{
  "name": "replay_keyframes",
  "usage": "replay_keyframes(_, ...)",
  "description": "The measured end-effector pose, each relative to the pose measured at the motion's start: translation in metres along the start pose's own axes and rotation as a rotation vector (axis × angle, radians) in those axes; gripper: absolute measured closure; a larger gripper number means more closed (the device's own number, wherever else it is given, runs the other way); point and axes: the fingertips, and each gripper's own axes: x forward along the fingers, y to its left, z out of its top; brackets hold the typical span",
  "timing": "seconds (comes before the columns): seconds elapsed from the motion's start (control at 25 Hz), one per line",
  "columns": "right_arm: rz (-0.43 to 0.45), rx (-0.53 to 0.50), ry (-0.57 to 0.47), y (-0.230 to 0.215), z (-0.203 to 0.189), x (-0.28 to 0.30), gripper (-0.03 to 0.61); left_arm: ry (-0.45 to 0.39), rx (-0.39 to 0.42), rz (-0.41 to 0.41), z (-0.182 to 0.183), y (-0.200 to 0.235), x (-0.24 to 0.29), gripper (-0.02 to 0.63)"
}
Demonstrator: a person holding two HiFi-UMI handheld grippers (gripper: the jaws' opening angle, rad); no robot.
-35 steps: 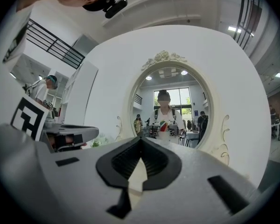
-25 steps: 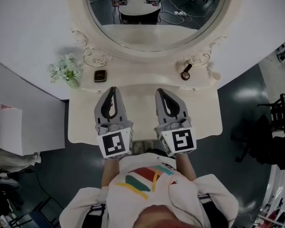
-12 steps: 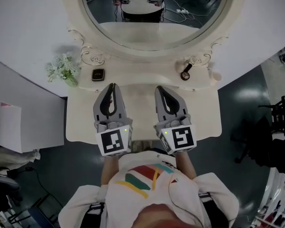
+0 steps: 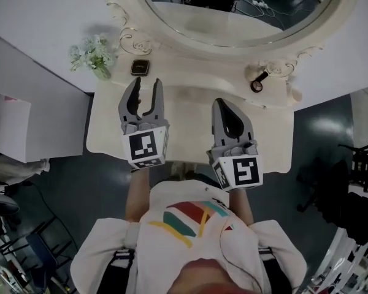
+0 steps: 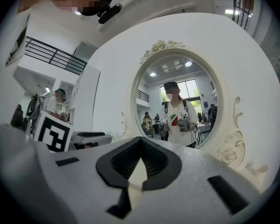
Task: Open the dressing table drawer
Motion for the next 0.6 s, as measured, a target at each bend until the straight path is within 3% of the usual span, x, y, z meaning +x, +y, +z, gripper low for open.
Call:
replay_keyframes(0.28, 0.038, 0.006, 0.035, 0.016, -0.016, -0.003, 0.578, 0.144, 0.082, 0.1, -0.076, 0.043, 0.002, 0.453)
replay_keyframes(0.52, 0.065, 0.009, 0.074, 0.026, -0.03, -0.002, 0.578, 0.284, 0.035, 0.103, -0.144, 0.062, 0.009, 0.443)
replay_keyframes(0.6, 0.078, 0.009, 0.092, 0.03, -0.036, 0.0, 0.578, 0.331, -0.005, 0.096, -0.163, 0.066, 0.012, 0.402)
